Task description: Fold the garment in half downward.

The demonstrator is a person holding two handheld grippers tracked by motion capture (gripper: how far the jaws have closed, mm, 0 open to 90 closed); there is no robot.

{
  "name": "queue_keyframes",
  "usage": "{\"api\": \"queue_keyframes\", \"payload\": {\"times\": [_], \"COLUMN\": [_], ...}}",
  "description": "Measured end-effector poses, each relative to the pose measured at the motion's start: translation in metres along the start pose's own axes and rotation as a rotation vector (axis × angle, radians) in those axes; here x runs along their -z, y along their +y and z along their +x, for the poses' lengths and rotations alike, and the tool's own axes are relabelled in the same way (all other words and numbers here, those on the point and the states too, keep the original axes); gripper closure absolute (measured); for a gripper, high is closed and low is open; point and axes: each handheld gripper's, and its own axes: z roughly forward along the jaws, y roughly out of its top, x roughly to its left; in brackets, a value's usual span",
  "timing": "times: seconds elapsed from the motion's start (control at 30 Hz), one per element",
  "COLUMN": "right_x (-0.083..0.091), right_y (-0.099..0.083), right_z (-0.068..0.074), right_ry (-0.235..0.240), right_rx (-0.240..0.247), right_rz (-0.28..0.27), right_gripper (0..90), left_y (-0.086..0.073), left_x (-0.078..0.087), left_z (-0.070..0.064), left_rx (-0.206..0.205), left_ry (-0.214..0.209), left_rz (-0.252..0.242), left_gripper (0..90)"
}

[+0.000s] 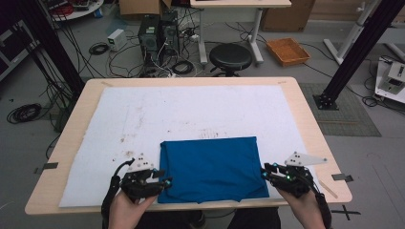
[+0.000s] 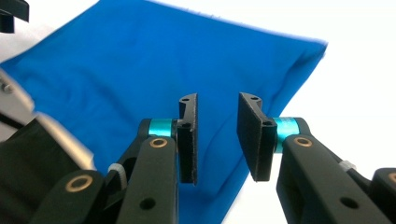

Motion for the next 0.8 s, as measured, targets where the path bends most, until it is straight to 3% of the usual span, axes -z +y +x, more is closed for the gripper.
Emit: {"api": "queue_keyframes", "payload": {"times": [0.1, 0.17, 0.23, 0.3, 0.37, 0.43, 0.6, 0.7, 0.73, 0.8], "right_x": [-0.011, -0.022, -0.037, -0.053, -0.069, -0.084, -0.106, -0.111, -0.111, -0.11], "right_y": [0.019, 0.029, 0.037, 0.042, 0.044, 0.044, 0.041, 0.038, 0.037, 0.037], "right_z": [-0.014, -0.028, -0.043, -0.058, -0.07, -0.08, -0.091, -0.088, -0.086, -0.085], "right_ry": [-0.047, -0.081, -0.108, -0.124, -0.144, -0.164, -0.156, -0.141, -0.138, -0.127], "right_rx": [-0.012, -0.034, -0.062, -0.107, -0.144, -0.172, -0.202, -0.168, -0.154, -0.146], "right_rz": [-0.039, -0.058, -0.069, -0.063, -0.052, -0.019, 0.046, 0.075, 0.069, 0.069], "right_gripper": [62.9, 62.6, 62.4, 62.3, 61.3, 59.4, 62.3, 71.6, 80.5, 85.9], "left_y": [0.017, 0.026, 0.035, 0.039, 0.04, 0.039, 0.031, 0.028, 0.029, 0.029], "left_x": [-0.009, -0.018, -0.029, -0.041, -0.052, -0.063, -0.081, -0.081, -0.081, -0.081], "left_z": [0.014, 0.026, 0.038, 0.052, 0.063, 0.071, 0.083, 0.084, 0.083, 0.081], "left_rx": [-0.016, -0.005, -0.012, 0.008, 0.022, 0.046, 0.104, 0.113, 0.108, 0.095], "left_ry": [0.053, 0.078, 0.118, 0.156, 0.196, 0.216, 0.212, 0.18, 0.176, 0.165], "left_rz": [-0.05, -0.071, -0.083, -0.106, -0.104, -0.068, 0.045, 0.041, 0.043, 0.043], "left_gripper": [52.1, 51.7, 50.6, 50.7, 51.1, 51.4, 54.2, 65.7, 70.2, 79.1]}}
